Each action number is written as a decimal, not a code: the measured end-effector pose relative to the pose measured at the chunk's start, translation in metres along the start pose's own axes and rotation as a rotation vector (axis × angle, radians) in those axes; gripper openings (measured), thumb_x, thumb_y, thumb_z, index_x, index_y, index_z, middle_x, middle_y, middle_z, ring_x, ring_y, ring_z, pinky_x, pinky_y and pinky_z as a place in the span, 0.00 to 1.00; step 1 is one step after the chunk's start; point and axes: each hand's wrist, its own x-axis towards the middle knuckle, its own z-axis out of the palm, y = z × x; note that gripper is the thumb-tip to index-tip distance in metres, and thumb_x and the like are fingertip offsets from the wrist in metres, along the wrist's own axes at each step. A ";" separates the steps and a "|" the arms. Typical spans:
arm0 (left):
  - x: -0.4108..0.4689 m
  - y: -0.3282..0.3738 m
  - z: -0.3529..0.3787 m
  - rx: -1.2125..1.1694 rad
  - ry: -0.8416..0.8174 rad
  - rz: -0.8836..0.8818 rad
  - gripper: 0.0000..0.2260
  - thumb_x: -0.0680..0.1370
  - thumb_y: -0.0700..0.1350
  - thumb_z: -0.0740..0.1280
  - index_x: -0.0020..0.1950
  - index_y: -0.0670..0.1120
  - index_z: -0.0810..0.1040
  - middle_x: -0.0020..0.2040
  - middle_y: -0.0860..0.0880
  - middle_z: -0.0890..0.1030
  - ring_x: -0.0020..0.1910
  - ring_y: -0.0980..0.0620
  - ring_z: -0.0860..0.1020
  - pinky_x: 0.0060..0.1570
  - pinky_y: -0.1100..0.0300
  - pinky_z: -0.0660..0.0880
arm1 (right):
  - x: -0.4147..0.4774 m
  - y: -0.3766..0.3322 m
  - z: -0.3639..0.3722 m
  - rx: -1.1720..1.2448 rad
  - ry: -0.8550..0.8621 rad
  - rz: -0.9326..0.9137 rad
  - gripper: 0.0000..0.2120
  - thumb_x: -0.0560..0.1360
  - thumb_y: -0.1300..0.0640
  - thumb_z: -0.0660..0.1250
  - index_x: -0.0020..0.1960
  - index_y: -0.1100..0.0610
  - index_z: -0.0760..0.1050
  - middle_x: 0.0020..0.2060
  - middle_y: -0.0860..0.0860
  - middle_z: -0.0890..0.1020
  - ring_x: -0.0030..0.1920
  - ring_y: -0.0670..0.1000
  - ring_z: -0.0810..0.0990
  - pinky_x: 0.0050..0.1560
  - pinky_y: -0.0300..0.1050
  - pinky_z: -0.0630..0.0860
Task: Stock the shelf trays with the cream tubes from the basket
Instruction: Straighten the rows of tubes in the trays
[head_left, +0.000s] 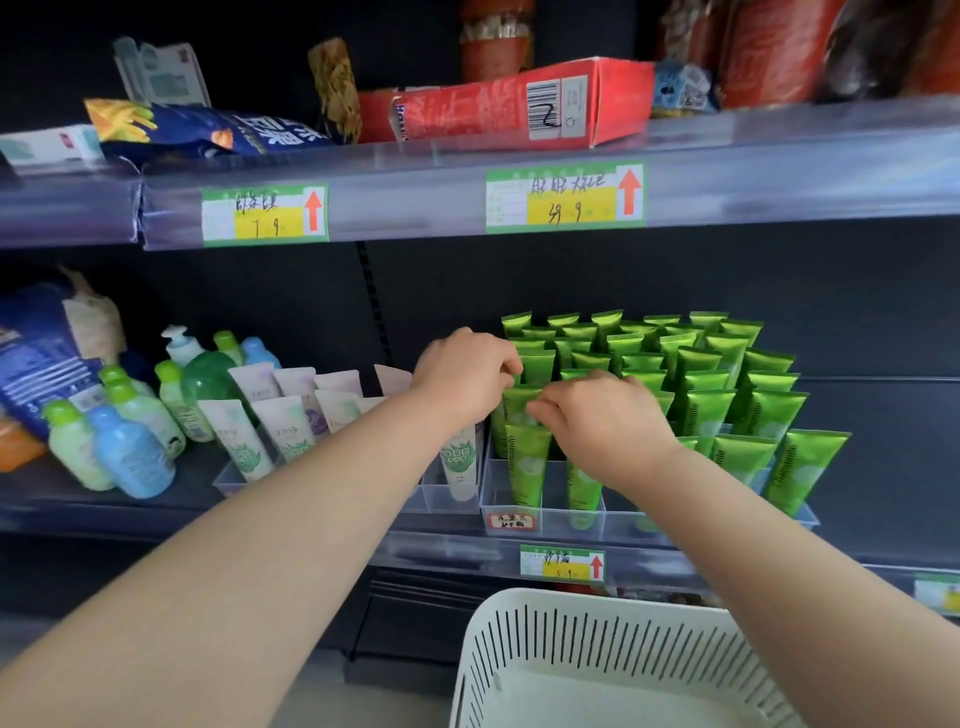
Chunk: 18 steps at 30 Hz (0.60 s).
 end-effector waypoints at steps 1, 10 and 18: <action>0.001 0.002 0.002 0.023 -0.031 -0.003 0.10 0.80 0.49 0.63 0.58 0.58 0.79 0.54 0.50 0.78 0.55 0.49 0.74 0.49 0.56 0.68 | -0.002 0.004 -0.001 -0.026 0.072 0.010 0.15 0.80 0.46 0.53 0.48 0.49 0.77 0.41 0.49 0.81 0.51 0.55 0.75 0.51 0.50 0.66; 0.008 0.011 0.016 0.109 -0.047 -0.033 0.12 0.80 0.43 0.63 0.57 0.57 0.80 0.50 0.51 0.78 0.54 0.47 0.74 0.46 0.58 0.65 | -0.009 0.026 -0.003 -0.029 0.175 0.046 0.09 0.79 0.54 0.58 0.47 0.48 0.77 0.37 0.48 0.80 0.45 0.54 0.75 0.42 0.46 0.62; 0.015 0.015 0.003 -0.037 0.065 -0.127 0.08 0.79 0.48 0.64 0.47 0.53 0.83 0.46 0.52 0.82 0.49 0.48 0.78 0.44 0.55 0.74 | -0.007 0.026 0.003 -0.007 0.186 0.055 0.09 0.79 0.56 0.58 0.49 0.49 0.77 0.38 0.48 0.81 0.45 0.54 0.75 0.42 0.46 0.63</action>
